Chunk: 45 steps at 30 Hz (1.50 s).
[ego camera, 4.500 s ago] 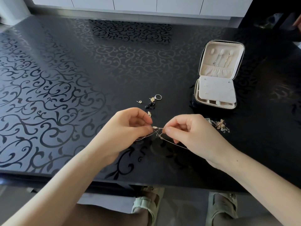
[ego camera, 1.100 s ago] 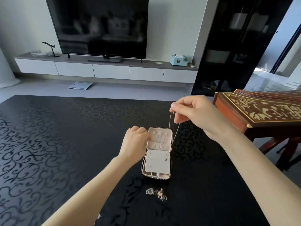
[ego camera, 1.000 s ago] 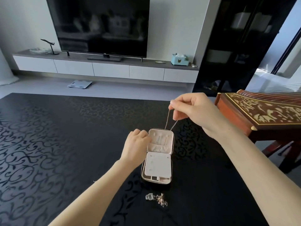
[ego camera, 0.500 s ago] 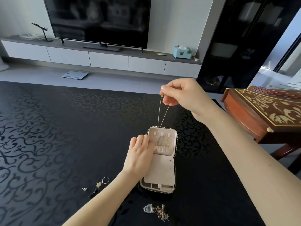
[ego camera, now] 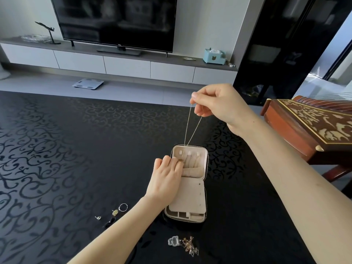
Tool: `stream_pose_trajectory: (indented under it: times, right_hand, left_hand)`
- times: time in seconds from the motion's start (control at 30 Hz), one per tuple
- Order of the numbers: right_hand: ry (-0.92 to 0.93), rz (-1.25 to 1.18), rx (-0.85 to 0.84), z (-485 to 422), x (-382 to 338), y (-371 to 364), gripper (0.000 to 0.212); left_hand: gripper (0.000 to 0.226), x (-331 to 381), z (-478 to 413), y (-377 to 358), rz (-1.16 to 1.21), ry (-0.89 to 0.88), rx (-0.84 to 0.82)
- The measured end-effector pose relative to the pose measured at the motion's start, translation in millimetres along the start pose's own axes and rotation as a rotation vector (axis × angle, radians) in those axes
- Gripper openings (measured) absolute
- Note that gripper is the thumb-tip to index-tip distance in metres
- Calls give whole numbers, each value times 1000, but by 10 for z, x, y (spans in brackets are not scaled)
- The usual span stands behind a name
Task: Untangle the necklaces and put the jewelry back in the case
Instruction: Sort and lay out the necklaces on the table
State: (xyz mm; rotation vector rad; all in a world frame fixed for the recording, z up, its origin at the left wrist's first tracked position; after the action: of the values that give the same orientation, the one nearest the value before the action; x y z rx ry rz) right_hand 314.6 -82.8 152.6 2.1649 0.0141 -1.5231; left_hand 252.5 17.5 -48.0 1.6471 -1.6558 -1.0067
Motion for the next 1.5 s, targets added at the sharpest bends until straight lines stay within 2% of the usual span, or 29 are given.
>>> stream_pose_trajectory:
  times: [0.17, 0.63, 0.8, 1.0, 1.2, 1.33, 1.5]
  right_hand:
    - [-9, -8, 3, -20, 44, 3, 22]
    - [-43, 102, -54, 29, 324, -35, 21]
    - [-54, 216, -150, 144, 542, -158, 18]
    - [-46, 482, -237, 251, 758, -285, 15]
    - [175, 888, -131, 302, 882, -348, 21]
    - [365, 1008, 17, 352, 910, -403, 12]
    - [450, 1161, 102, 446, 930, -503, 21]
  left_hand:
    - [29, -10, 12, -18, 31, 17, 47]
    - [30, -27, 6, -18, 157, 43, 29]
    - [31, -8, 1, 7, 178, 15, 73]
    - [29, 2, 3, 45, 138, 3, 48]
    - [26, 9, -10, 49, 127, -25, 56]
    - [11, 18, 5, 31, 109, -43, 97]
    - [40, 52, -3, 77, 98, -31, 38]
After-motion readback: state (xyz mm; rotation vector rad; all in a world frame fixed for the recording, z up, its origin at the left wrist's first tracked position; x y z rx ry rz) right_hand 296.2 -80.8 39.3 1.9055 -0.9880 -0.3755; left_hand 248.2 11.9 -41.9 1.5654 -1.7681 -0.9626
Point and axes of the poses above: each hand's wrist, its own z-axis away from the middle knuckle, its own y-axis out of the back of the hand, x = y × z, the point moved 4 cm from there along -z, towards the middle knuckle, and after that the axes turned 10 degrees about -z, right-handed, at the moved point
